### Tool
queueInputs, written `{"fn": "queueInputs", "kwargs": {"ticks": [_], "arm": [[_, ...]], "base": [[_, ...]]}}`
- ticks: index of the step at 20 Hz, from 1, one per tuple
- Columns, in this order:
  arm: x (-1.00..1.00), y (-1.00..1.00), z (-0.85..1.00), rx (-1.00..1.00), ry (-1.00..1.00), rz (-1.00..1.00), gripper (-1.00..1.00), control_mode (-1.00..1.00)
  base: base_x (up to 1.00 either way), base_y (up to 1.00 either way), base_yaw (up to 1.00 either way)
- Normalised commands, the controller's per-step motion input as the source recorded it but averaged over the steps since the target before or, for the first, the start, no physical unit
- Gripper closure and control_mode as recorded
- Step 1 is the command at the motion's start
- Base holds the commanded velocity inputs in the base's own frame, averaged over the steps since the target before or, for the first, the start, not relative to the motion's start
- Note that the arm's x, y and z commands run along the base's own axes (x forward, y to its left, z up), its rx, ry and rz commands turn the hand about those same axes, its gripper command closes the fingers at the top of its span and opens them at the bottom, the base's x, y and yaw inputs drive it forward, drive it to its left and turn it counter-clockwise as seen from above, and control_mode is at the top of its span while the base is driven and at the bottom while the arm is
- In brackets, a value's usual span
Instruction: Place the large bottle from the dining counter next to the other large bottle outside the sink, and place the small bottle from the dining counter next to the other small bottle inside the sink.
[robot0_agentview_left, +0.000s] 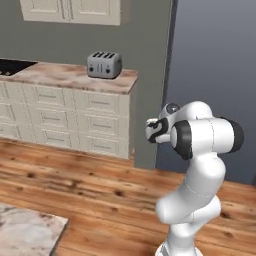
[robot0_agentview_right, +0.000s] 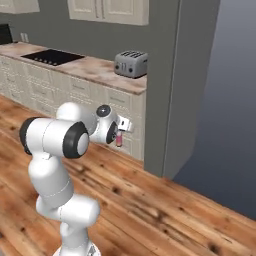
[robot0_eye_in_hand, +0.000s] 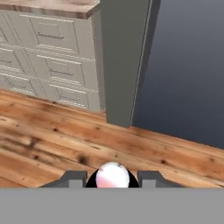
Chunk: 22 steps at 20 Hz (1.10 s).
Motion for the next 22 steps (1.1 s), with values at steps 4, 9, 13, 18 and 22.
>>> {"fn": "queueInputs", "kwargs": {"ticks": [4,9,13,18,22], "arm": [[0.0,0.0,0.0,0.0,0.0,0.0,1.0,1.0],[0.0,0.0,0.0,0.0,0.0,0.0,1.0,1.0],[0.0,0.0,0.0,0.0,0.0,0.0,1.0,1.0],[0.0,0.0,0.0,0.0,0.0,0.0,1.0,1.0],[0.0,0.0,0.0,0.0,0.0,0.0,1.0,1.0]], "base": [[0.81,0.21,0.34],[0.91,0.12,0.34],[1.0,-0.02,0.3],[1.0,-0.01,0.3],[0.97,0.04,0.33]]}}
